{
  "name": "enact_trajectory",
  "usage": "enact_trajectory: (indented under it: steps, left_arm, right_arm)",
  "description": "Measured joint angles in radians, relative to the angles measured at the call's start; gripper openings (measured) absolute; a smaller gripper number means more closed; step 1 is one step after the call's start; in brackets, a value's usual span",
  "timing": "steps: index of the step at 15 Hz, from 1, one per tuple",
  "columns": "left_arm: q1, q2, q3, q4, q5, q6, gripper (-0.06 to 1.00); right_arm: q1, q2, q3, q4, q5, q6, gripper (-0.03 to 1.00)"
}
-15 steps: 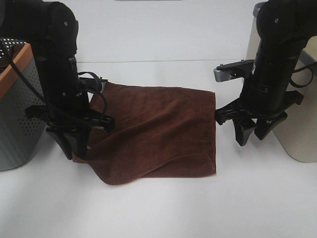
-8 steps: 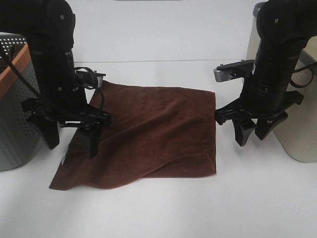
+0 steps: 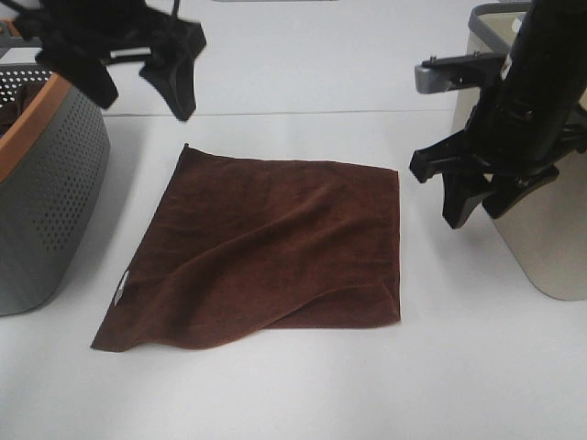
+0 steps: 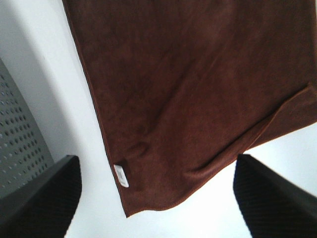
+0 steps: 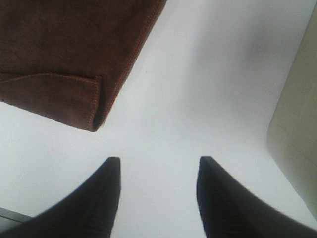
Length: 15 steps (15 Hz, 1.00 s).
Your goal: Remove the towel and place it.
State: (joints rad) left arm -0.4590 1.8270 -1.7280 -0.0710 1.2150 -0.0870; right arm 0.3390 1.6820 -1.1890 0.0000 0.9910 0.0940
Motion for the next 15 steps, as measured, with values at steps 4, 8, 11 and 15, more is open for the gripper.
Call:
enact_trajectory:
  steps: [4,8,11,15]
  left_arm:
    - [0.0,-0.257,-0.035,0.053,0.001,-0.031,0.79]
    - [0.0,-0.533,0.12,0.084,0.001,-0.048,0.79]
    - [0.0,-0.747,0.393,0.09,0.0,-0.089,0.79]
    - [0.0,-1.077,0.802,0.093,-0.022,-0.121,0.79]
  right_arm:
    - [0.0,-0.261,0.0,0.0,0.09,-0.007,0.47]
    - [0.0,-0.492,0.035,0.0,0.157,-0.007,0.47]
    - [0.0,-0.676,0.156,0.0,0.169,-0.007,0.47]
    - [0.0,-0.959,0.406,0.01,0.191,0.0,0.47]
